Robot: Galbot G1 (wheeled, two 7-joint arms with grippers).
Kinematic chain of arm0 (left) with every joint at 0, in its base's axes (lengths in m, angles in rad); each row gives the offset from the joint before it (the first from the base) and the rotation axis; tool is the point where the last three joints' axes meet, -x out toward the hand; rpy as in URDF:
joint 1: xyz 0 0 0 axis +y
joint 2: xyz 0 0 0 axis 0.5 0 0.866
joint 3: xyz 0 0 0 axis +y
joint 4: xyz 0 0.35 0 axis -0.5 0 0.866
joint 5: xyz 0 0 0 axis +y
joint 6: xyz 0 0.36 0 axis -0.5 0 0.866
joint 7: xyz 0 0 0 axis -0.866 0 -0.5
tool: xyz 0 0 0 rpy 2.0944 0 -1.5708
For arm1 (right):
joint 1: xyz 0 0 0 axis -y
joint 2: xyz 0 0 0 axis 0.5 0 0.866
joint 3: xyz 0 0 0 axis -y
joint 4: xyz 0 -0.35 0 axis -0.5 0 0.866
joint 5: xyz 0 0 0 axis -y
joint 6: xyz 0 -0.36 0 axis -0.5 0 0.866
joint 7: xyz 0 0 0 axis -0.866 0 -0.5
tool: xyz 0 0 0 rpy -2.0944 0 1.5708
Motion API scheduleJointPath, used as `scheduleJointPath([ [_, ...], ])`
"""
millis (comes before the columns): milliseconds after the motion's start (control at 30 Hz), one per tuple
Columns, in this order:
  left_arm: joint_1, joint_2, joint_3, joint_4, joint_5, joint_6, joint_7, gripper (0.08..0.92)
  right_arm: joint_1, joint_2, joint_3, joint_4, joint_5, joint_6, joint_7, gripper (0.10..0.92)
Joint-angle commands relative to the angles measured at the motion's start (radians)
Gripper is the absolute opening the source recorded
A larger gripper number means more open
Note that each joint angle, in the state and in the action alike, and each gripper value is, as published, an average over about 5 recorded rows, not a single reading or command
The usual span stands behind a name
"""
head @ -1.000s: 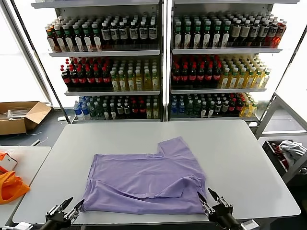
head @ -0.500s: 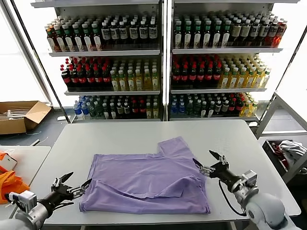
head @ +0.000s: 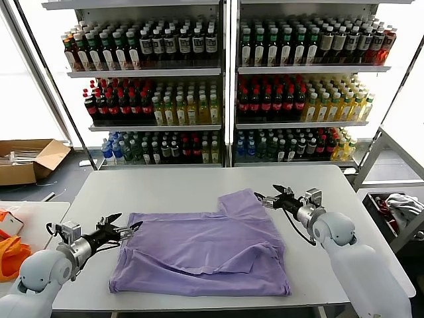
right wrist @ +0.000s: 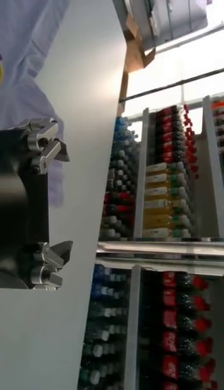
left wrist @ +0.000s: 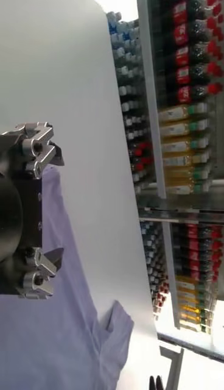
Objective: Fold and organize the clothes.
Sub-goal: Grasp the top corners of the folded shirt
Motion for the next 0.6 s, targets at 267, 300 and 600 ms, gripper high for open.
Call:
scheduleJointPath([
  [267, -0.265, 0.002, 0.196, 0.286, 0.02, -0.014, 0.024, 0.823, 0.142, 0.12, -0.092, -0.234, -0.033, -0.054, 0.018, 0.823],
  [300, -0.266, 0.001, 0.197, 0.291, 0.02, -0.014, 0.027, 0.823, 0.141, 0.122, -0.092, -0.238, -0.033, -0.055, 0.022, 0.823],
  [600, -0.242, 0.004, 0.194, 0.296, 0.057, -0.007, 0.065, 0.733, 0.145, 0.123, -0.107, -0.249, 0.01, -0.065, 0.044, 0.706],
])
